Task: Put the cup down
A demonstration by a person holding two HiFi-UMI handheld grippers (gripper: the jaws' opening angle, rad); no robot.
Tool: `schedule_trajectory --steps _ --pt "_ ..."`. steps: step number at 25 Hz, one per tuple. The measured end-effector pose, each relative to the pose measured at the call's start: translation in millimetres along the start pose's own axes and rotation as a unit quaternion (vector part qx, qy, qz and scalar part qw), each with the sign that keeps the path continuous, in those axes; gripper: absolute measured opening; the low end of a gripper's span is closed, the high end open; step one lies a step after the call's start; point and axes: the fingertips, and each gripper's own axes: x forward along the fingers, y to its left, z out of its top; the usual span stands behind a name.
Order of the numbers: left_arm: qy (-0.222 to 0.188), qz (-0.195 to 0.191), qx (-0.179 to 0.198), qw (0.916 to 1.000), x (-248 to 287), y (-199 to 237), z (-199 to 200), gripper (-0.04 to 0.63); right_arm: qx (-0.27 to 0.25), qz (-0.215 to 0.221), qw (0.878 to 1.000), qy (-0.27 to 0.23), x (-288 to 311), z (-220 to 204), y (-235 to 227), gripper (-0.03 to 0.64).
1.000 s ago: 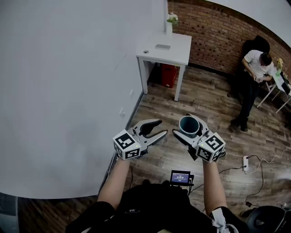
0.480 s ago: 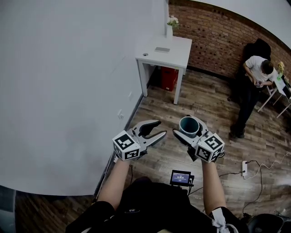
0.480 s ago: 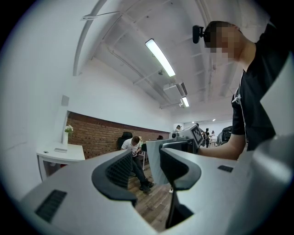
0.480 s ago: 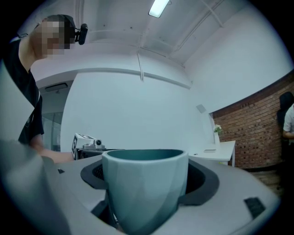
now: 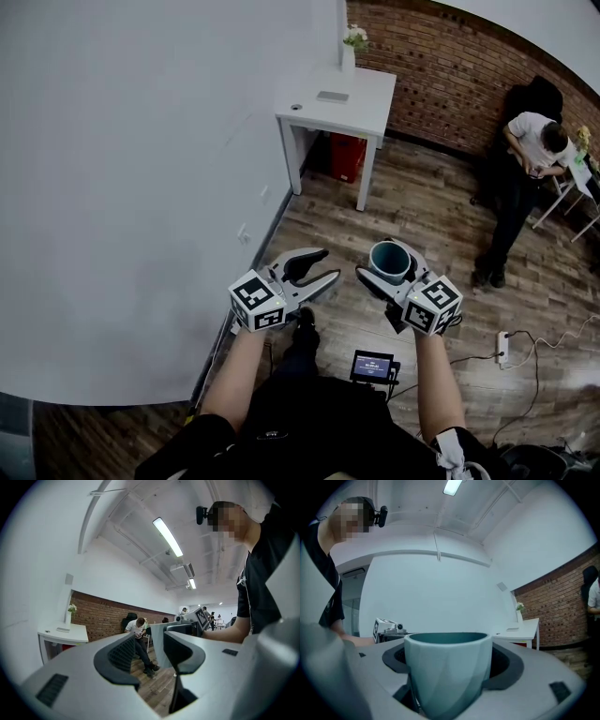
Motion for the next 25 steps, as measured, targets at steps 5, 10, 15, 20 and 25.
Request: schedule_trajectory --steps 5,10,15,20,25 --pt "0.002 0.000 -0.008 1.0000 15 34 -7 0.190 0.019 -0.002 1.000 0.000 18 -2 -29 0.411" --pt "-0.006 -0.006 -0.017 0.9998 33 75 -6 0.190 0.022 -0.005 1.000 -0.001 42 3 -62 0.411" --pt "-0.006 -0.016 -0.017 0.9997 55 124 -1 0.190 0.026 -0.011 1.000 -0.001 76 8 -100 0.411" --pt "-0.003 -0.023 -0.022 0.9995 74 178 6 0.190 0.030 -0.020 0.999 -0.002 113 18 -141 0.411" --pt "0.000 -0.025 -0.026 0.9993 84 232 10 0.190 0.037 -0.028 0.999 -0.004 154 26 -176 0.411"
